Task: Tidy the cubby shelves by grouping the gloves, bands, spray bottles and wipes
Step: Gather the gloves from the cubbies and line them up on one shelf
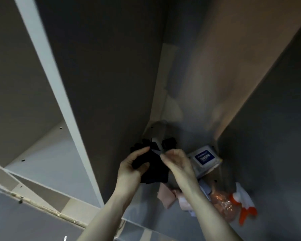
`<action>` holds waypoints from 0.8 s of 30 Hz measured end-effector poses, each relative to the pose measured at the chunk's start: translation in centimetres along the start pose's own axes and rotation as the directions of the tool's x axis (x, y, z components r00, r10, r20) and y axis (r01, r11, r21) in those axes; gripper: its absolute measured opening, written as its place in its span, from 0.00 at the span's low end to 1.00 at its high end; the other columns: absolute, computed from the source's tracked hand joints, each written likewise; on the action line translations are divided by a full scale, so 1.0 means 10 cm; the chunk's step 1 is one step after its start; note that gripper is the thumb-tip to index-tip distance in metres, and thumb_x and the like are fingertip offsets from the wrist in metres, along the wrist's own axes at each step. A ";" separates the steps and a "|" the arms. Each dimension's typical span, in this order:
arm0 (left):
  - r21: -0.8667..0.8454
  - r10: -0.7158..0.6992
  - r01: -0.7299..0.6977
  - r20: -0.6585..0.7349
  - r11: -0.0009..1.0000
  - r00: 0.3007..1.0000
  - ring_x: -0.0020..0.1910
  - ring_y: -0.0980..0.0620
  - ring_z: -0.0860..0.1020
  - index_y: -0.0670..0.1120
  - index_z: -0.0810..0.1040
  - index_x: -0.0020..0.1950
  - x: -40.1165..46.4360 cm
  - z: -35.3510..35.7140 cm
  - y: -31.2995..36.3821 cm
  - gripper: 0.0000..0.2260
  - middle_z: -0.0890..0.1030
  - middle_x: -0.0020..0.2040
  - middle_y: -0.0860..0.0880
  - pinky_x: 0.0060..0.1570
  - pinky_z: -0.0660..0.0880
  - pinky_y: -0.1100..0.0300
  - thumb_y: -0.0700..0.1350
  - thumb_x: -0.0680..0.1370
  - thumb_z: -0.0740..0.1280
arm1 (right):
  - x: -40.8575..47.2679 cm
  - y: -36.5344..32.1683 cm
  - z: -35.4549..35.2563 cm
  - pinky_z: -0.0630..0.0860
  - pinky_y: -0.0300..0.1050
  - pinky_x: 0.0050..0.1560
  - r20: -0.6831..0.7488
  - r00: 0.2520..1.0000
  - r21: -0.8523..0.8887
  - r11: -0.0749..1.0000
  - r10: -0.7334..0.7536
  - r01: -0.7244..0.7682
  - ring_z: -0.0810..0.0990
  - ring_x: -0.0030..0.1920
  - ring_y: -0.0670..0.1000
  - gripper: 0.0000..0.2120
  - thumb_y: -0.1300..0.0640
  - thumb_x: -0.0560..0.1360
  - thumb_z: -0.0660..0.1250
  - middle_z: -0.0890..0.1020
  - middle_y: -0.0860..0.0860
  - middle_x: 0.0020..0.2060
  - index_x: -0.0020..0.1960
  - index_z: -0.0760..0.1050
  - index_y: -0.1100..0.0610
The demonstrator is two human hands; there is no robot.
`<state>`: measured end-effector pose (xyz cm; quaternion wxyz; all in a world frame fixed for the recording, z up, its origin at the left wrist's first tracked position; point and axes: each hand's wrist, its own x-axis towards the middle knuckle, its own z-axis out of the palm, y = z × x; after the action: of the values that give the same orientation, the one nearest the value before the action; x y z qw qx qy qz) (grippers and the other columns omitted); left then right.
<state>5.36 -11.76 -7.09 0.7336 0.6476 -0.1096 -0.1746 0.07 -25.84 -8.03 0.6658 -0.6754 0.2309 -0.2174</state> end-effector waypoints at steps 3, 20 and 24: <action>-0.019 -0.038 0.038 -0.025 0.999 0.999 0.53 0.58 0.81 0.53 0.82 0.55 0.05 -0.07 -0.03 0.21 0.84 0.51 0.57 0.55 0.78 0.62 0.28 0.75 0.65 | 0.53 0.27 -0.17 0.70 0.39 0.62 0.093 0.996 -0.473 0.880 -0.001 0.045 0.73 0.65 0.51 0.18 0.56 0.75 0.69 0.76 0.48 0.63 0.65 0.72 0.51; 0.078 -0.080 0.083 -0.039 0.994 0.996 0.51 0.61 0.81 0.51 0.83 0.51 0.05 -0.24 -0.08 0.20 0.85 0.48 0.57 0.56 0.73 0.69 0.27 0.75 0.65 | 1.78 1.15 -0.31 0.52 0.52 0.76 0.255 0.868 -0.966 0.073 0.426 0.248 0.49 0.77 0.60 0.26 0.51 0.82 0.53 0.40 0.52 0.79 0.78 0.51 0.44; 0.081 -0.121 0.125 -0.058 0.989 0.991 0.46 0.67 0.80 0.52 0.82 0.51 0.10 -0.21 -0.08 0.20 0.85 0.46 0.59 0.47 0.72 0.75 0.28 0.76 0.64 | 1.56 0.80 -0.18 0.67 0.47 0.67 0.186 0.947 -0.642 0.762 0.260 -0.083 0.65 0.72 0.57 0.19 0.58 0.82 0.59 0.64 0.58 0.74 0.72 0.68 0.59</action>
<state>6.99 -10.33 -8.25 0.6959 0.6880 -0.0573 -0.1976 11.21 -36.73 -16.25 0.4448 -0.8565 0.2603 0.0262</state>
